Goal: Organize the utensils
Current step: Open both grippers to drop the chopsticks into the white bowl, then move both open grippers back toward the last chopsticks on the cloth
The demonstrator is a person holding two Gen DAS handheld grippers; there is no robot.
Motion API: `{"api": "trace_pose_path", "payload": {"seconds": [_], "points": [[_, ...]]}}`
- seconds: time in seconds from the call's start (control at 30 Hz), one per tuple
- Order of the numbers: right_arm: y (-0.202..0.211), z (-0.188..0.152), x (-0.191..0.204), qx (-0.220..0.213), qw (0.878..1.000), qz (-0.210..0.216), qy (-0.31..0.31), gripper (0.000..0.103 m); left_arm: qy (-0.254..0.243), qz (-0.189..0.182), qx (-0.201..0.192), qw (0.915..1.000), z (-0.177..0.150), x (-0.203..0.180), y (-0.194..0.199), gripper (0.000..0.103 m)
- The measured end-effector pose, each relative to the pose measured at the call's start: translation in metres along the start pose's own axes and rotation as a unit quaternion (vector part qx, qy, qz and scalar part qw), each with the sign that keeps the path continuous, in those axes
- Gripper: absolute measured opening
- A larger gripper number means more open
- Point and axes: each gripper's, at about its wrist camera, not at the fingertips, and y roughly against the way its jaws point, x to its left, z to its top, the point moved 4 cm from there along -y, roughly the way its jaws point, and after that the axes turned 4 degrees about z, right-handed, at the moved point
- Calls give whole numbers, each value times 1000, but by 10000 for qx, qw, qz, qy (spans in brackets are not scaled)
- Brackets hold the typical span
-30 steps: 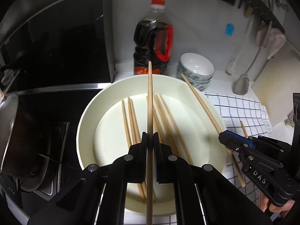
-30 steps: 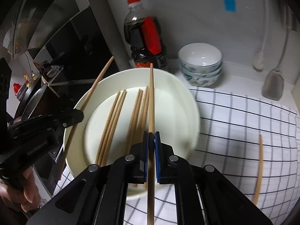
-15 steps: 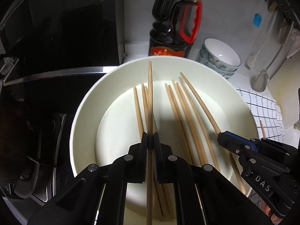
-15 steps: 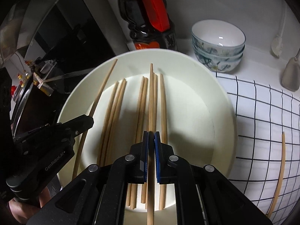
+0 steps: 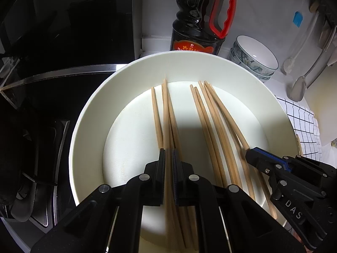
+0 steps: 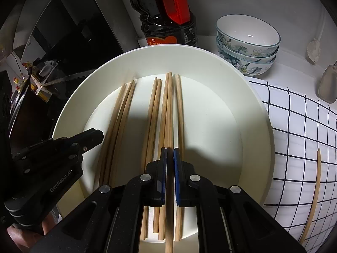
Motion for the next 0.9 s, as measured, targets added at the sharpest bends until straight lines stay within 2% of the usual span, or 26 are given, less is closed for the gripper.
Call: {"api": "trace_pose_path", "payload": {"seconds": [0.13, 0.17, 0.2, 0.23, 0.27, 0.3, 0.63, 0.73, 0.9], "points": [[1, -1, 0, -7, 10000, 17, -17, 6, 14, 39, -65, 10000, 1, 0, 4, 10], [1, -1, 0, -5, 10000, 8, -21, 6, 27, 46, -85, 9999, 1, 1, 5, 17], [2, -1, 0, -20, 10000, -5, -29, 8, 40, 70, -112, 9999, 2, 1, 7, 32], [3, -1, -1, -37, 10000, -14, -33, 14, 66, 112, -173, 9998, 2, 3, 10, 40], [6, -1, -1, -78, 10000, -30, -29, 15, 85, 133, -236, 9996, 2, 4, 13, 55], [8, -1, -1, -118, 9999, -45, -12, 15, 106, 162, -318, 9993, 3, 5, 16, 61], [22, -4, 3, -262, 9995, -103, 119, 15, 167, 249, -518, 9982, 4, 12, 37, 66], [26, -5, 4, -304, 9994, -116, 102, 24, 192, 269, -599, 9977, 3, 13, 47, 71], [39, -10, 4, -426, 9990, -97, 108, 29, 255, 257, -708, 9968, 0, 13, 61, 76]]}}
